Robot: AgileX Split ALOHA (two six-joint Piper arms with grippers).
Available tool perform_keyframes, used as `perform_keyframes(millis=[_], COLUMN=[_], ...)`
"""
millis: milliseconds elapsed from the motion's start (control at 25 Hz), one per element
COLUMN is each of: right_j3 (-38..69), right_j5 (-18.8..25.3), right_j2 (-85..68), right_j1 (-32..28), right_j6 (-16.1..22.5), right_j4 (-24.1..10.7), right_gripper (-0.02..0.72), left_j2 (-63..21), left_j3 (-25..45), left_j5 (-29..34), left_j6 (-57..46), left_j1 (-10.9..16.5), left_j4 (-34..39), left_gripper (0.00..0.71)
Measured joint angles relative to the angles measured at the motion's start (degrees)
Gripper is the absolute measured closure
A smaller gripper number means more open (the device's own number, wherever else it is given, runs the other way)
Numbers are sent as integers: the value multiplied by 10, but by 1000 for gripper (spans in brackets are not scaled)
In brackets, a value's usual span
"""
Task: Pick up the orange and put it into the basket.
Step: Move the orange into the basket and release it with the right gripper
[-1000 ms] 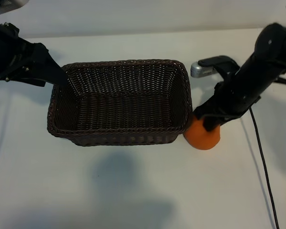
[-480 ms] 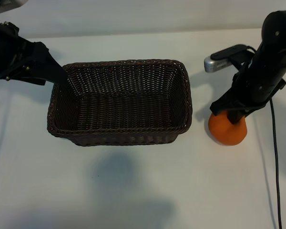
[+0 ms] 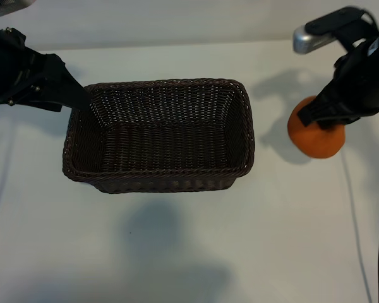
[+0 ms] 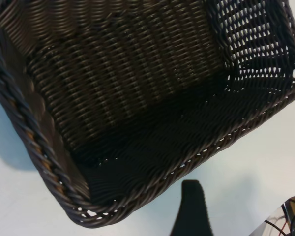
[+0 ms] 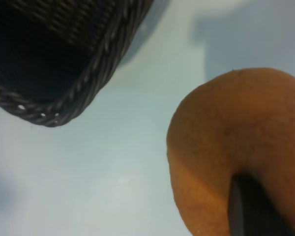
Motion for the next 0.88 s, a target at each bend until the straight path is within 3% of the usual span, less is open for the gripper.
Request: perform_keyframes(millis=[160, 640, 880], right_j3=[-2, -124, -135], right_j5=[2, 105, 120], right_j2=[-24, -24, -24], right_j1=[0, 0, 0], right_j6=[0, 0, 0], right_j4=[1, 44, 57], right_gripper=[616, 616, 617], left_j2=[0, 0, 0], left_j3=[0, 0, 0], left_j5=[8, 11, 11], left_j6=[0, 0, 3], left_j1=[0, 0, 0], left_j4=[-1, -2, -2], left_gripper=[129, 129, 129])
